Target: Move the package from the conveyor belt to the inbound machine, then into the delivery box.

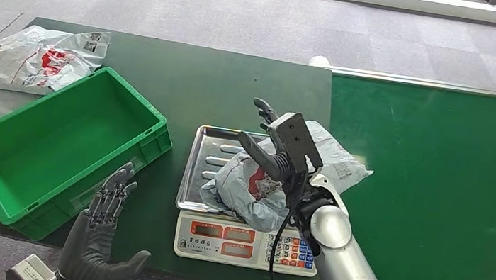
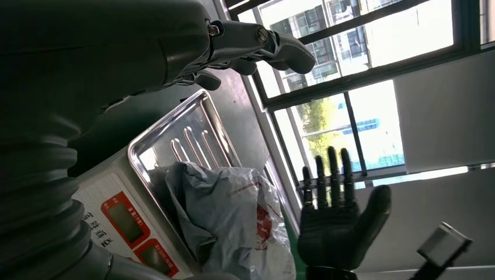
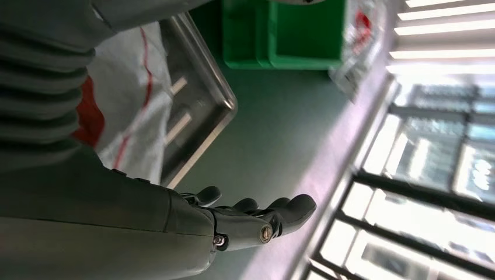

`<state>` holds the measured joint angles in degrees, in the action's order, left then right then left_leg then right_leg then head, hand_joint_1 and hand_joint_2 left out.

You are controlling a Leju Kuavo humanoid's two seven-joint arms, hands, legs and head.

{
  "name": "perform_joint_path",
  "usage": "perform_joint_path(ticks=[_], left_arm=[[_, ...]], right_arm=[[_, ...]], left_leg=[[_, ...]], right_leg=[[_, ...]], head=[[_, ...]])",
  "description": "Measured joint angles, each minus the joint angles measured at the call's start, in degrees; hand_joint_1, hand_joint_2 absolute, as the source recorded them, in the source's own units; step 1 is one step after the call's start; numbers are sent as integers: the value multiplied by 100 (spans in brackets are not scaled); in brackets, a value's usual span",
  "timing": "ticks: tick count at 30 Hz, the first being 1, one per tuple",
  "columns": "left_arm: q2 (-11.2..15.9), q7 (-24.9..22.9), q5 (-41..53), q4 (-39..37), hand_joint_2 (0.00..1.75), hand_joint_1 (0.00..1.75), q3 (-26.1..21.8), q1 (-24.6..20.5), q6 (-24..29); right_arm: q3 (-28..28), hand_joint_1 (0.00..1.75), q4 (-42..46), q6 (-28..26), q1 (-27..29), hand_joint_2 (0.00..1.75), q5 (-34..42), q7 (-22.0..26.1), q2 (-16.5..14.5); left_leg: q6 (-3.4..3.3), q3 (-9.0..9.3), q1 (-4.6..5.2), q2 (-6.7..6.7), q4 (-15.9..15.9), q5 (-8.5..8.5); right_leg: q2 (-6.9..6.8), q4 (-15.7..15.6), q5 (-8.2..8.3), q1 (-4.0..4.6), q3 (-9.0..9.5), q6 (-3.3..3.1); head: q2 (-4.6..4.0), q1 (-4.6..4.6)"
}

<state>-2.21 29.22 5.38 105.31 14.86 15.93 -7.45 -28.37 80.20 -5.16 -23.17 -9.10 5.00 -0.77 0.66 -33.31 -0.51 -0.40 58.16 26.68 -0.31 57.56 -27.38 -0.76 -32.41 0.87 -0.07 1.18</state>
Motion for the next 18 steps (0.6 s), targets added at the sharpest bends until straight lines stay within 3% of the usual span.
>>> perform_joint_path(ticks=[5,7,9,11,12,15,18], left_arm=[[-8,-13,28,0,175,0,0,-2,14],[-83,-277,669,56,175,0,62,-95,304],[-172,-1032,1973,22,175,0,367,-620,763],[-198,-1833,2923,-259,175,0,765,-1413,999],[-204,-2101,3162,-438,175,0,915,-1747,1049],[-214,-2258,3281,-708,175,0,1076,-2095,1075],[-230,-2496,3432,-910,175,0,1186,-2336,1045]], right_arm=[[5,0,12,-79,10,175,-38,71,-3],[194,0,688,-1340,392,175,-477,1095,-47],[917,0,2435,-3001,1463,87,-921,2694,-301],[1826,0,3906,-3484,2559,0,-828,3415,-632],[2186,0,4283,-3488,2938,44,-715,3489,-747],[2510,0,4497,-3479,3274,175,-589,3492,-789],[2688,0,4572,-3478,3481,175,-501,3496,-795]], left_leg=[[0,-1,0,0,0,0],[-1,-5,1,-7,1,2],[-2,-6,4,-9,1,10],[-3,-4,5,-6,0,14],[-3,-3,5,-5,0,14],[-3,2,5,15,0,13],[-1,5,4,20,0,11]], right_leg=[[0,0,0,0,0,0],[-7,-1,-1,-1,-1,0],[-11,-4,-4,-3,-6,-2],[-13,-5,-4,-4,-4,-3],[-13,-4,-3,-4,1,-3],[10,-3,5,-5,-1,-2],[18,-4,7,-4,-2,-2]], head=[[0,0],[0,-1],[0,-1],[0,0],[0,0],[0,0],[0,1]])
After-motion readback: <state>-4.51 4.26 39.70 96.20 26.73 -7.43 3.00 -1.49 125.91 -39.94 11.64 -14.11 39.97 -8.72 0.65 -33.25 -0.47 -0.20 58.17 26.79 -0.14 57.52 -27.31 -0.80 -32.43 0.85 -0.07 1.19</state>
